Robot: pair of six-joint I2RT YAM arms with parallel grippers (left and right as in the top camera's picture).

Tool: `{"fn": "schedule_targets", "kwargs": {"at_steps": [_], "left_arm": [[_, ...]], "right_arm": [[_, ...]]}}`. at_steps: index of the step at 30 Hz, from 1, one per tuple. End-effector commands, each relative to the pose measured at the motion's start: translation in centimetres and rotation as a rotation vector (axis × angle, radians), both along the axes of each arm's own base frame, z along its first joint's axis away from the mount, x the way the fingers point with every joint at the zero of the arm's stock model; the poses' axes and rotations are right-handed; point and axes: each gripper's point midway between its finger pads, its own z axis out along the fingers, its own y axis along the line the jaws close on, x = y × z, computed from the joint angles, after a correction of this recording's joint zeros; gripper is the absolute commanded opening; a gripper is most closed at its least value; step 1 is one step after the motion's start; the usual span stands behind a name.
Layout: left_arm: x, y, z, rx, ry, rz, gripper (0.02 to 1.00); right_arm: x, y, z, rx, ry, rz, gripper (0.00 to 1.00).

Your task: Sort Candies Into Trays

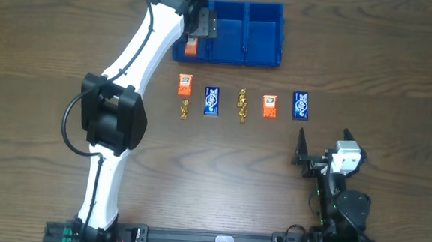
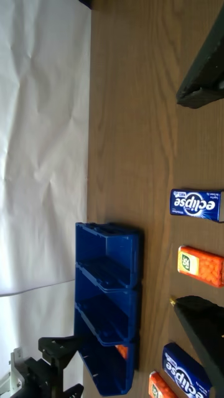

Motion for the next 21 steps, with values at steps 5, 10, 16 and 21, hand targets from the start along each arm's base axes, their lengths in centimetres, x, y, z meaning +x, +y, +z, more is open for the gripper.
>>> {"fn": "schedule_targets", "kwargs": {"at_steps": [5, 10, 16, 21], "left_arm": [[-8.4, -0.9, 15.0, -0.015, -0.258, 0.006, 0.961], [-12.0, 0.6, 7.1, 0.002, -0.147, 0.041, 0.915], [-13.6, 1.8, -3.4, -0.009, 0.031, 0.045, 0.879], [-13.5, 1.2, -7.5, -0.008, 0.097, 0.035, 0.86]], "right_arm": [[0.0, 0.1, -0.2, -0.014, 0.002, 0.008, 1.0], [0.0, 0.1, -0.2, -0.014, 0.002, 0.008, 1.0], [0.0, 0.1, -0.2, -0.014, 0.002, 0.008, 0.998], [0.0, 0.1, -0.2, -0.014, 0.002, 0.008, 0.998]]}}
